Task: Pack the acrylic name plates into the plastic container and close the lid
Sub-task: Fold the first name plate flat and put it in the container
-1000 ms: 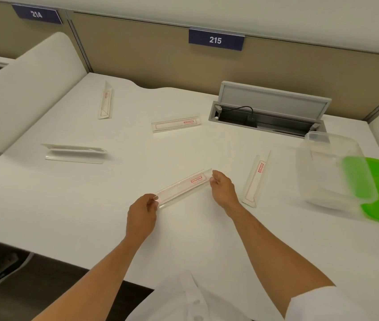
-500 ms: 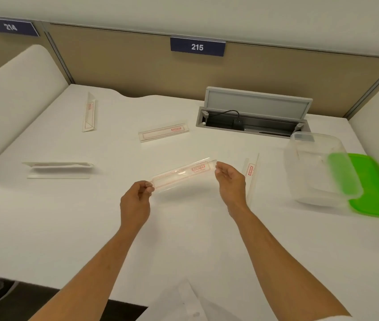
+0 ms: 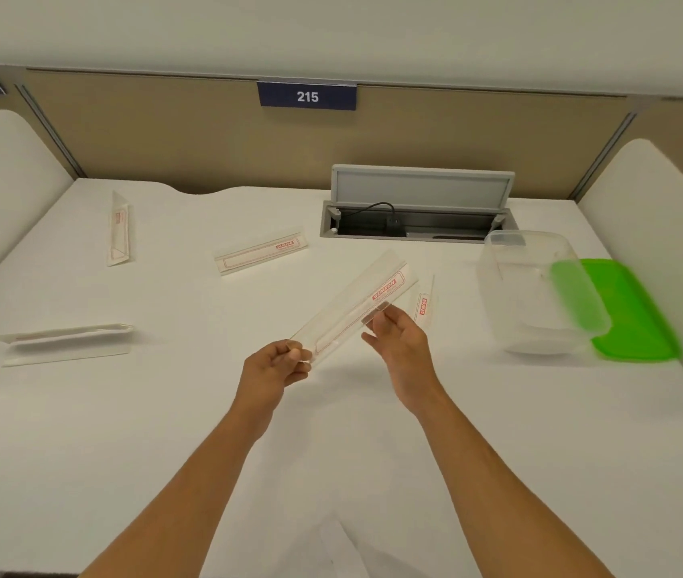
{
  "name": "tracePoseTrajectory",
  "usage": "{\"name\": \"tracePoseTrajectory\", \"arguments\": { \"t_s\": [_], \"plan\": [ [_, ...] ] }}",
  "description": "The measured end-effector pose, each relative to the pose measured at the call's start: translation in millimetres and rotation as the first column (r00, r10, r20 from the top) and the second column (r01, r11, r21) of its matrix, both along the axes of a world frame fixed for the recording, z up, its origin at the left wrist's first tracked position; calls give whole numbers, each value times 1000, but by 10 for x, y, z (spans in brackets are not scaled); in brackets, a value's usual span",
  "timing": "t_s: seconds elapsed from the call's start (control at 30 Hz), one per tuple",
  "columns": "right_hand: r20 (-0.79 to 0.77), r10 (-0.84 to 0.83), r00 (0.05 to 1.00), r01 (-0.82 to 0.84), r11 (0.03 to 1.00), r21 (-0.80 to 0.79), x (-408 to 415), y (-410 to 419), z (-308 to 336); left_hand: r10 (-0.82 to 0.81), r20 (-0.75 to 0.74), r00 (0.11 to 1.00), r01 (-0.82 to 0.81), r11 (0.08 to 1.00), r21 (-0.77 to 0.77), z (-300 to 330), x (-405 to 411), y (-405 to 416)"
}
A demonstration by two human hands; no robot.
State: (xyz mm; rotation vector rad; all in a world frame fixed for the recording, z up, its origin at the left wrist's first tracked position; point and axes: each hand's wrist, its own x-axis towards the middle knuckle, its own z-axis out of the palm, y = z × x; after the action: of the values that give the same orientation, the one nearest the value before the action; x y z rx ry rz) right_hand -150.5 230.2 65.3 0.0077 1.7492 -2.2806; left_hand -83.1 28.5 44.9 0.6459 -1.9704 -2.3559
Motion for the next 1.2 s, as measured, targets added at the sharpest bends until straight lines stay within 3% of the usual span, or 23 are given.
{"name": "tracePoseTrajectory", "arguments": {
  "t_s": [0.2,0.53,0.63,0.73,0.93,1.03,1.2],
  "plan": [
    [-74,-17,997,18,1000,9,62,-8,42,-53,70,996,45,992,116,-16,23,229],
    [10,-106,994,106,993,57,18,69,49,-76,119,990,53,981,186,-18,36,315],
    [71,-152,986,153,988,-6,10,58,79,-39,95,995,30,995,94,21,40,324],
    [147,-165,975,175,983,-61,7,61,117,-41,16,999,43,989,-144,101,57,367],
    [258,-208,943,220,975,-16,6,-16,189,-147,-130,981,56,845,-532,214,24,547],
    [284,-195,939,210,977,-23,15,-31,202,-97,-170,981,-23,805,-592,234,-4,553],
    [291,-182,939,199,980,-28,10,15,170,-108,-156,982,6,841,-541,284,-51,457]
  ]
}}
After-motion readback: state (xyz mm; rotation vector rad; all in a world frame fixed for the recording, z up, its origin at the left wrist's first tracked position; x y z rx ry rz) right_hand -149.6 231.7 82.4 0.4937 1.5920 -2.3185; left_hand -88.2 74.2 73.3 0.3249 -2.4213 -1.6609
